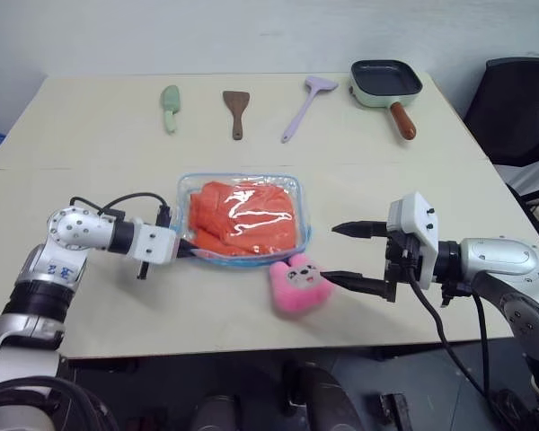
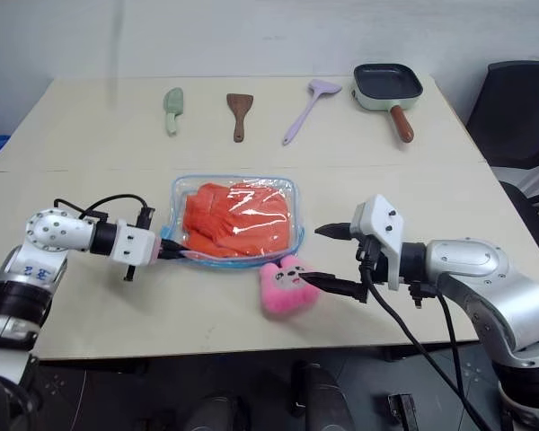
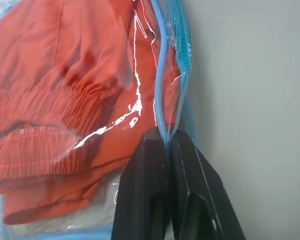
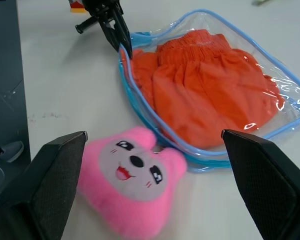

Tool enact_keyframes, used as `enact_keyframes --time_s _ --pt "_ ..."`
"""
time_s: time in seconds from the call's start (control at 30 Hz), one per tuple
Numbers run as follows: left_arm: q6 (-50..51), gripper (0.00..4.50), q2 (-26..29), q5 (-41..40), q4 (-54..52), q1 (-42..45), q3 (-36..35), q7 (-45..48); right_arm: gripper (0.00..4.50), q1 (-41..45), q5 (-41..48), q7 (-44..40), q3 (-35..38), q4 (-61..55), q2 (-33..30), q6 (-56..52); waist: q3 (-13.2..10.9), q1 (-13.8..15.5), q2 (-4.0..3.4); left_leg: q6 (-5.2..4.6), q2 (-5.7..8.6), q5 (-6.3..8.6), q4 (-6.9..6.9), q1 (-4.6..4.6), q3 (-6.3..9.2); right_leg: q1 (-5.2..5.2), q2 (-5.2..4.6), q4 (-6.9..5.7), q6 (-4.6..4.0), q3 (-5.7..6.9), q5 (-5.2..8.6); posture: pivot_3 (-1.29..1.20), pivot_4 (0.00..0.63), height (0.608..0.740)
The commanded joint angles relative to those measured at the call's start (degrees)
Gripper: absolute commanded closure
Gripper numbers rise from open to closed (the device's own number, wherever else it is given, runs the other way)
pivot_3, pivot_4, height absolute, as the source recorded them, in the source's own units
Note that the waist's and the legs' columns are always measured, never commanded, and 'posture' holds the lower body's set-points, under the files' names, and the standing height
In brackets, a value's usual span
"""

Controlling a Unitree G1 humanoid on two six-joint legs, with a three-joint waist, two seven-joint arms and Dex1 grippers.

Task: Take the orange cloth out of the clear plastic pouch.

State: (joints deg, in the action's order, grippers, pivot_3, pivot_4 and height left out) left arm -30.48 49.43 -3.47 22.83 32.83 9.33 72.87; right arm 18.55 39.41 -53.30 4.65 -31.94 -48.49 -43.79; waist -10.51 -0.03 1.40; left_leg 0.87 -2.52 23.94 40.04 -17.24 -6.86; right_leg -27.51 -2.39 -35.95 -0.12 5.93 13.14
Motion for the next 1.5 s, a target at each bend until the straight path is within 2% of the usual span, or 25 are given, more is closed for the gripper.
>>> enact_keyframes --time_s 0.03,0.2,0.23,0.37,0.43,0.57,0.67,0.77,0.93,1.07,1.27,1.4,1.5 --pt "1.41 4.46 1.07 -2.25 -6.40 -2.01 -1.69 -0.15 0.00 -1.29 2.32 -2.41 2.39 -2.32 -2.38 0.12 0.00 0.23 0.00 -0.01 0.01 0.01 0.00 0.00 0.01 0.01 -0.01 0.01 0.00 0.01 0.00 0.00 0.150 0.740" --pt "5.62 4.46 1.28 -0.96 -12.19 -5.76 -1.95 -2.64 0.00 -4.78 2.93 -1.75 4.79 -3.36 -4.34 -0.26 0.00 0.37 0.00 -0.06 0.02 0.03 -0.01 0.00 0.01 0.03 -0.01 0.05 0.00 -0.01 0.00 0.00 0.150 0.740" --pt "8.91 4.46 1.28 -1.89 -13.44 -6.50 -2.48 -3.19 0.00 -6.74 2.92 -1.67 5.89 -4.02 -4.85 -0.40 0.00 0.37 0.00 -0.06 0.02 0.03 -0.01 0.00 0.01 0.03 0.00 0.05 0.01 -0.01 0.00 0.00 0.150 0.740" --pt "19.45 3.56 2.19 -5.27 -19.39 -10.03 -4.70 -3.99 0.00 -15.44 4.04 0.70 10.88 -6.56 -4.65 -1.74 0.00 0.61 0.00 -0.05 -0.01 0.04 -0.03 -0.01 0.03 0.04 0.04 0.08 0.00 0.00 0.00 0.00 0.150 0.740" --pt "26.34 2.90 2.51 -8.26 -23.33 -12.12 -6.31 -4.48 0.00 -19.06 5.73 3.60 13.01 -7.73 -2.75 -3.05 0.00 0.63 0.01 -0.05 -0.01 0.04 -0.02 0.01 0.00 0.03 0.04 0.11 0.01 -0.06 0.00 0.00 0.150 0.740" --pt "45.68 1.71 5.86 -20.43 -35.35 -17.04 -12.13 -3.87 0.00 -25.86 9.50 12.12 15.88 -10.60 3.28 -6.29 0.01 0.37 0.02 0.02 -0.07 0.07 -0.09 0.03 0.14 0.12 0.12 0.18 -0.01 -0.25 0.02 0.00 0.150 0.740" --pt "59.52 1.71 10.50 -31.97 -42.18 -19.74 -17.76 -1.95 0.00 -29.42 14.11 18.36 15.44 -12.55 8.82 -8.31 0.01 0.06 0.02 0.07 -0.09 0.09 -0.10 0.08 0.16 0.09 0.17 0.14 -0.02 -0.41 0.03 0.00 0.150 0.740" --pt "66.60 1.71 13.60 -38.78 -45.74 -20.66 -20.93 -0.38 0.00 -30.18 17.14 22.43 12.96 -12.35 12.84 -9.51 0.00 -0.13 -0.02 0.14 -0.13 0.10 -0.11 0.13 0.10 0.07 0.23 0.08 -0.06 -0.52 0.06 0.00 0.150 0.740" --pt "70.37 1.71 13.83 -40.39 -47.30 -16.90 -19.56 -1.86 0.00 -28.34 15.59 22.99 6.53 -8.89 14.49 -9.32 0.01 -0.02 -0.02 0.18 -0.06 0.12 -0.09 0.22 -0.03 0.09 0.60 0.10 -0.04 -0.93 0.06 0.00 0.150 0.740" --pt "69.92 1.68 12.41 -38.63 -47.03 -13.69 -16.77 -2.92 0.91 -26.78 15.39 21.11 3.72 -6.60 14.03 -8.80 0.01 -0.01 -0.02 0.24 0.12 0.14 -0.09 0.22 -0.10 0.05 0.78 0.09 -0.05 -1.08 0.06 0.00 0.150 0.740" --pt "70.26 1.68 10.95 -38.27 -46.64 -11.44 -15.48 -4.16 3.02 -27.13 15.07 16.43 1.19 -7.04 11.00 -8.12 0.02 -0.09 -0.01 0.29 0.03 0.17 -0.09 0.23 -0.15 0.02 0.83 0.10 -0.06 -1.12 0.07 0.00 0.150 0.740" --pt "69.60 1.68 10.59 -37.51 -46.56 -11.16 -14.50 -3.63 4.40 -23.76 13.19 14.99 -3.46 -6.31 10.61 -7.81 0.02 -0.17 0.00 0.36 -0.02 0.21 -0.09 0.27 -0.15 0.00 0.93 0.09 -0.08 -1.22 0.08 0.00 0.150 0.740" --pt "67.05 1.68 9.60 -34.84 -45.80 -10.68 -11.69 -2.59 4.46 -18.23 11.39 16.87 -7.68 -3.44 12.77 -9.29 0.04 -0.18 0.03 0.37 -0.02 0.21 -0.08 0.31 -0.18 0.01 0.94 0.08 -0.09 -1.26 0.08 0.00 0.150 0.740"
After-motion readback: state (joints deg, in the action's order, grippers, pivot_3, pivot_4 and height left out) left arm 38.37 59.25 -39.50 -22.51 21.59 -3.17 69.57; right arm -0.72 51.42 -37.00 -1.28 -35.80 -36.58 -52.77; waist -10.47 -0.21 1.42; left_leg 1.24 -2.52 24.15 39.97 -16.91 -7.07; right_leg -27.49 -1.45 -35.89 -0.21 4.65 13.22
